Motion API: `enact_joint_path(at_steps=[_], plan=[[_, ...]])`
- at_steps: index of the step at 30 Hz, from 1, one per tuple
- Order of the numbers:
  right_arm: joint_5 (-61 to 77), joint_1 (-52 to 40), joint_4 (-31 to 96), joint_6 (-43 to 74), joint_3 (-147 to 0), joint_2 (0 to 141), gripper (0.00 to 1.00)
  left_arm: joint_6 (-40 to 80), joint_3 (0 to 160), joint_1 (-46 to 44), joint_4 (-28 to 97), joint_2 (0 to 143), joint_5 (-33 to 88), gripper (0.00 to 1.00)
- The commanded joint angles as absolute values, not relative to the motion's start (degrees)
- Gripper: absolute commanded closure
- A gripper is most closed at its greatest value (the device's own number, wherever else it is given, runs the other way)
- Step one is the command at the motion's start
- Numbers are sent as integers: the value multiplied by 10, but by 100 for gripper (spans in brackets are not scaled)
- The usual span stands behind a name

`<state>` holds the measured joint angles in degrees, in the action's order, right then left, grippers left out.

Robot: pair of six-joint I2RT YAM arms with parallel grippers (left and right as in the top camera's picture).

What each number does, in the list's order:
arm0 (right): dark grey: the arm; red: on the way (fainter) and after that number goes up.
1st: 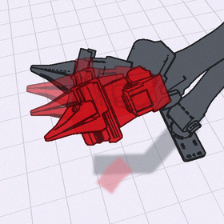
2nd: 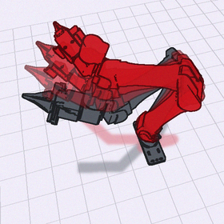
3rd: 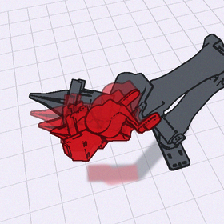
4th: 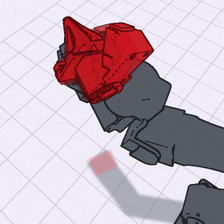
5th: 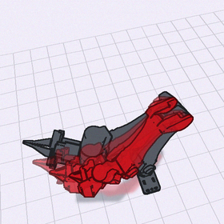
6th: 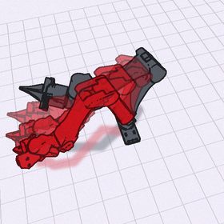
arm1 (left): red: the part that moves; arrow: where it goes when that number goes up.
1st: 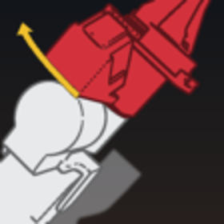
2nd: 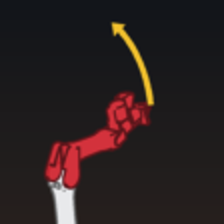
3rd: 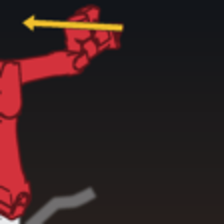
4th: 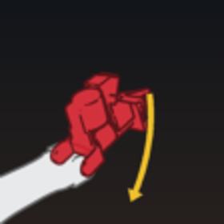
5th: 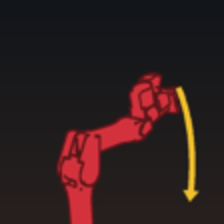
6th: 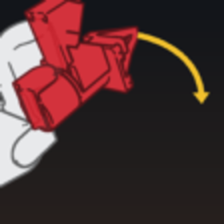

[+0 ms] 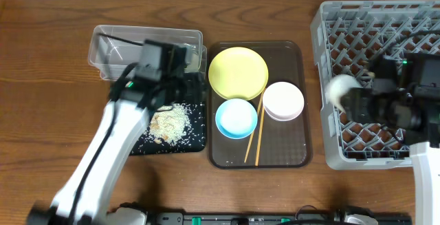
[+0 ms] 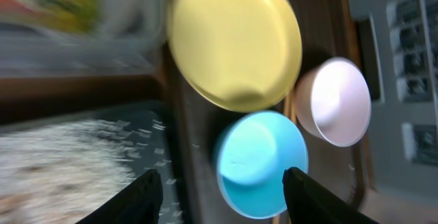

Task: Sort waste into correct bins and load items into the dishwasher rack
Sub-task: 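Take the cup with the right gripper and place it in the rack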

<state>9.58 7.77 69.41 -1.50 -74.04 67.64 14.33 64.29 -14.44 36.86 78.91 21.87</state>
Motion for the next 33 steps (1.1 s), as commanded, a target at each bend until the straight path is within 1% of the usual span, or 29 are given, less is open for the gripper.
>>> enact_joint_path(at_steps=[1, 7, 15, 17, 18, 19, 21, 22, 23, 24, 26, 30, 33], plan=[[-57, 114, 722, 58, -751, 682, 60, 121, 648, -143, 381, 729, 108, 40], [-75, 176, 742, 66, -751, 755, 59, 121, 647, -143, 383, 712, 109, 40], [-55, 195, 737, 66, -751, 866, 58, 123, 647, -143, 392, 723, 109, 40], [-55, 195, 733, 66, -751, 889, 56, 123, 647, -143, 392, 723, 109, 40], [-55, 195, 731, 66, -751, 898, 55, 123, 647, -143, 392, 723, 109, 40], [-52, 195, 730, 66, -751, 907, 50, 123, 647, -143, 392, 723, 109, 40], [-39, 195, 724, 66, -751, 920, 26, 123, 647, -143, 392, 723, 109, 40], [-30, 195, 718, 66, -751, 924, 16, 123, 647, -143, 392, 723, 109, 40], [-22, 195, 713, 66, -751, 926, 11, 123, 647, -143, 392, 723, 109, 39], [-12, 195, 710, 66, -751, 927, 8, 123, 647, -143, 392, 723, 109, 38], [-8, 195, 707, 69, -752, 924, 4, 123, 647, -143, 396, 723, 109, 36], [19, 194, 715, 68, -768, 910, 7, 123, 647, -143, 419, 723, 108, 36], [88, 189, 713, 45, -795, 884, 11, 129, 647, -143, 452, 723, 75, 36]])
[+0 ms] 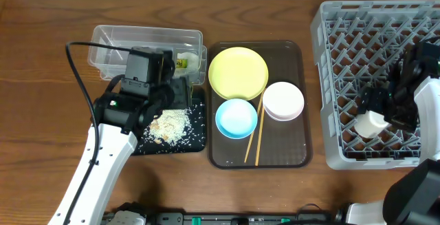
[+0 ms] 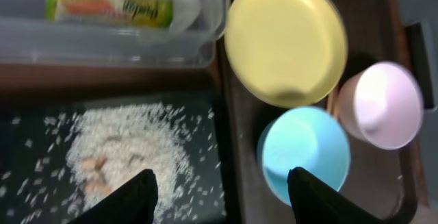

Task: Sort waste into correct bins and load items into the dishwasher rack
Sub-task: 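Take the cup with the right gripper and place it in the rack, then reach the right gripper to the pink bowl and grasp it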

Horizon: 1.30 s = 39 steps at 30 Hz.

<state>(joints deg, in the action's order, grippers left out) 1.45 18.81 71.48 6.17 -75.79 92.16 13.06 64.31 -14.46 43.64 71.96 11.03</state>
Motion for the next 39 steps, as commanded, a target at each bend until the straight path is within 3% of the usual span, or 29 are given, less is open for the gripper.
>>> enact_joint_path(at_steps=[1, 5, 11, 19, 25, 28, 34, 38, 39], plan=[[116, 184, 709, 30, -804, 873, 13, 144, 647, -143, 465, 724, 51, 36], [197, 142, 672, -6, -813, 822, 16, 203, 647, -143, 514, 723, -26, 36], [191, 23, 634, -9, -804, 814, 20, 209, 647, -143, 520, 724, -26, 35], [83, -90, 592, 59, -785, 906, 42, 209, 647, -143, 520, 723, -26, 35], [29, -114, 573, 107, -785, 997, 50, 209, 647, -143, 520, 723, -26, 35], [29, -114, 565, 109, -785, 1038, 63, 209, 647, -143, 520, 723, -26, 35], [28, -115, 561, 120, -785, 1106, 68, 209, 647, -143, 520, 724, -26, 34], [28, -115, 554, 120, -785, 1134, 79, 209, 647, -143, 520, 723, -26, 35], [28, -115, 553, 120, -785, 1136, 87, 209, 647, -143, 520, 723, -26, 35]])
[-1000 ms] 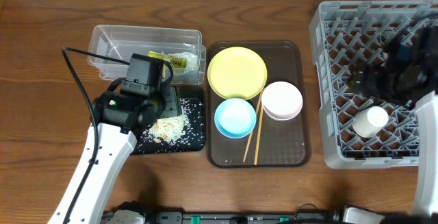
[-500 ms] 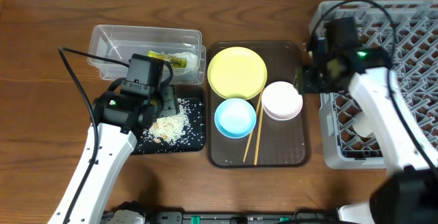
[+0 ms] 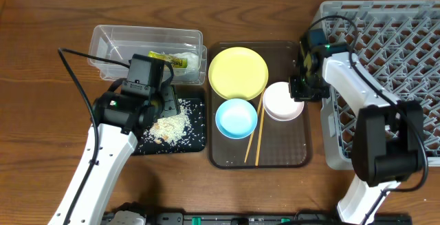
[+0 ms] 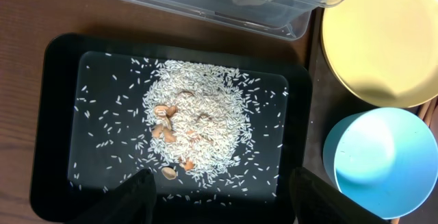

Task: Sort waste into correct bins and load items into the dishwasher rack
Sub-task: 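Reach the right gripper to the pink bowl and grasp it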

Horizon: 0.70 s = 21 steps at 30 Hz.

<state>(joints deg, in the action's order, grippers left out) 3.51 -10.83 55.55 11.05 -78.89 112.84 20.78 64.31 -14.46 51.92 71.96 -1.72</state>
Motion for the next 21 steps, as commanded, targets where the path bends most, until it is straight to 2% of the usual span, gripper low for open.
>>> enact_joint_path(at_steps=[1, 6, 11, 16, 21], plan=[[28, -115, 553, 120, -785, 1136, 97, 209, 647, -143, 520, 723, -26, 34], [6, -107, 562, 123, -804, 1099, 99, 209, 647, -143, 520, 723, -26, 35], [-74, -89, 561, 122, -855, 1016, 99, 209, 647, -143, 520, 723, -26, 35], [-239, -81, 478, 122, -876, 937, 99, 209, 647, -143, 520, 723, -26, 35], [-446, -81, 362, 88, -875, 930, 99, 209, 647, -143, 520, 723, -26, 35]])
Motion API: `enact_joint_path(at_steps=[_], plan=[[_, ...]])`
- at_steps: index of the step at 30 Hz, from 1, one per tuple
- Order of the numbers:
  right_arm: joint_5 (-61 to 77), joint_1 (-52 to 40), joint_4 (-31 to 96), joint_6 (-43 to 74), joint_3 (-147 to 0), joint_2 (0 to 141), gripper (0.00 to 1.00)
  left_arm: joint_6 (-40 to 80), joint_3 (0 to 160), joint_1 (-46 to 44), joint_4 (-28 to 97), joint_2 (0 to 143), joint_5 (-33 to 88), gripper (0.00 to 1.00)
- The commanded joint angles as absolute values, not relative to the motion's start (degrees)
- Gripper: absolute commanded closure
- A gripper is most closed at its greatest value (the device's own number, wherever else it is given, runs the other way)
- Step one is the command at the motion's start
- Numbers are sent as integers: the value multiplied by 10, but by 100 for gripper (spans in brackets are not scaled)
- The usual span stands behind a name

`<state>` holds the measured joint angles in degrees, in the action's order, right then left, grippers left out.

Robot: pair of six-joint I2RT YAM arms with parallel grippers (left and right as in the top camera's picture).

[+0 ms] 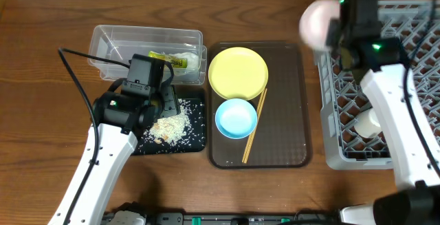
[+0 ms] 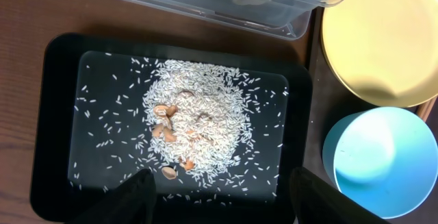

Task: Sort waste into correct bins and load items into the dishwasher rack
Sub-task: 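Reach the right gripper to the pink bowl and grasp it, then carry the pink bowl with the right gripper into the dish rack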

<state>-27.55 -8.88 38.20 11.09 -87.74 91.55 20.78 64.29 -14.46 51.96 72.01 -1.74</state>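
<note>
My right gripper [image 1: 335,27] is raised high beside the left top corner of the grey dishwasher rack [image 1: 412,46], shut on the pink bowl [image 1: 315,21], which looks blurred and large. A white cup [image 1: 368,123] lies in the rack. The yellow plate [image 1: 238,72], the blue bowl [image 1: 236,117] and the chopsticks [image 1: 251,127] rest on the brown tray [image 1: 282,142]. My left gripper [image 2: 229,200] hangs open over the black tray [image 2: 48,114], which holds rice and scraps [image 2: 195,125], with nothing between its fingers.
A clear plastic bin [image 1: 110,46] with a yellow-green wrapper [image 1: 170,60] stands behind the black tray. The left arm's cable loops over the bin's left side. Bare wooden table [image 1: 41,115] lies to the left and in front.
The right gripper was down at the pink bowl on the brown tray; now it holds that bowl high near the rack's left top corner. The chopsticks shifted slightly. The left arm has not moved.
First the right gripper held a white cup over the rack and the left gripper hung over the plate and bowls. Then the cup was low in the rack and the left gripper nearer the bins. Later the right gripper reached the pink bowl, now lifted; the cup lies in the rack.
</note>
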Motion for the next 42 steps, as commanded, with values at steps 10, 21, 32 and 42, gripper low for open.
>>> enact_joint_path(at_steps=[10, 21, 32, 42], plan=[[-609, -58, 131, -80, -874, 1045, 99, 209, 647, -143, 516, 723, -26, 35], [-639, -47, 89, -88, -874, 1170, 99, 209, 647, -143, 515, 723, -26, 35], [-636, -93, 229, 15, -874, 1177, 99, 209, 647, -143, 509, 724, -26, 35], [-383, -121, 398, 107, -874, 1066, 64, 209, 647, -143, 510, 723, -26, 35]])
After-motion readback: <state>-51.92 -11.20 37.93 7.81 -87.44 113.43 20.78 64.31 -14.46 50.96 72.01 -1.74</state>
